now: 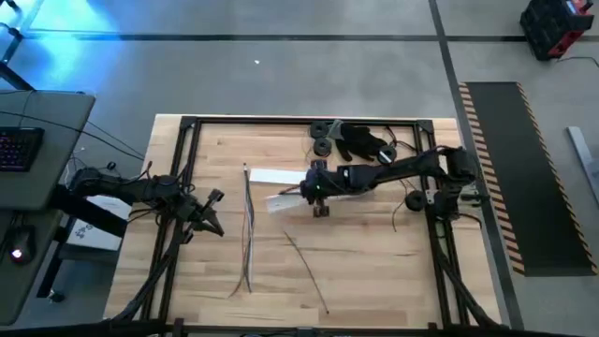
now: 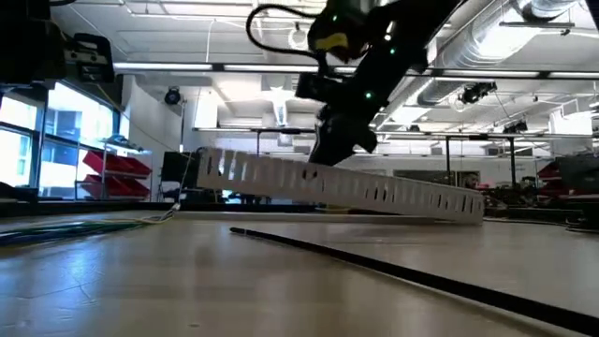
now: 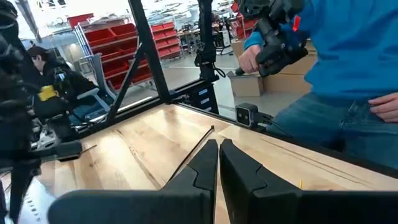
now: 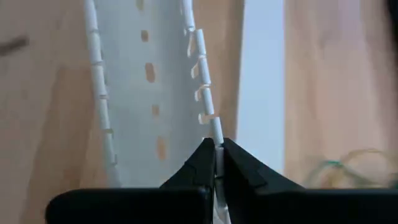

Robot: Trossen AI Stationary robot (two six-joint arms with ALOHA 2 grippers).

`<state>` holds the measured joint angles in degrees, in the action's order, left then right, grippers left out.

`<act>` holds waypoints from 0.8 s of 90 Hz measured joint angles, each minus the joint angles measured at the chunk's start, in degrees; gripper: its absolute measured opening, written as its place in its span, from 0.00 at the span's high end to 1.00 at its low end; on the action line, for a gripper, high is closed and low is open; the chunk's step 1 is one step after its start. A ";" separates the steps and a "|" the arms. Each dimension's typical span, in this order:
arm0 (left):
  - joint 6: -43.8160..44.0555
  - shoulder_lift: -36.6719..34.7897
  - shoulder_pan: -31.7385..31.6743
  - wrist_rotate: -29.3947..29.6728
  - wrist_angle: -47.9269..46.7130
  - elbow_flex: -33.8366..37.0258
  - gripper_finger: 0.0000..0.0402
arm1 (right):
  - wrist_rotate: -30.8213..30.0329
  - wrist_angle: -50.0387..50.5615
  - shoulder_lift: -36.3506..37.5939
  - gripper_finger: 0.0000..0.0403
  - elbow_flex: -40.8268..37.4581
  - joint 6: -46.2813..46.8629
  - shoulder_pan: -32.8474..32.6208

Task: Ziptie cables
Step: Move the white cable duct to the top middle of the table

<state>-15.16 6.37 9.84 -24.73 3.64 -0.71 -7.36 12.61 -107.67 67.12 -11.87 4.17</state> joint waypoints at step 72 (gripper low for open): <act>0.00 0.00 0.00 0.00 0.00 0.00 1.00 | -6.43 -7.85 -4.99 1.00 0.06 -19.42 8.63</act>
<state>-15.16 6.37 9.85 -24.73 3.64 -0.71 -13.79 4.76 -112.66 67.18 -31.28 12.80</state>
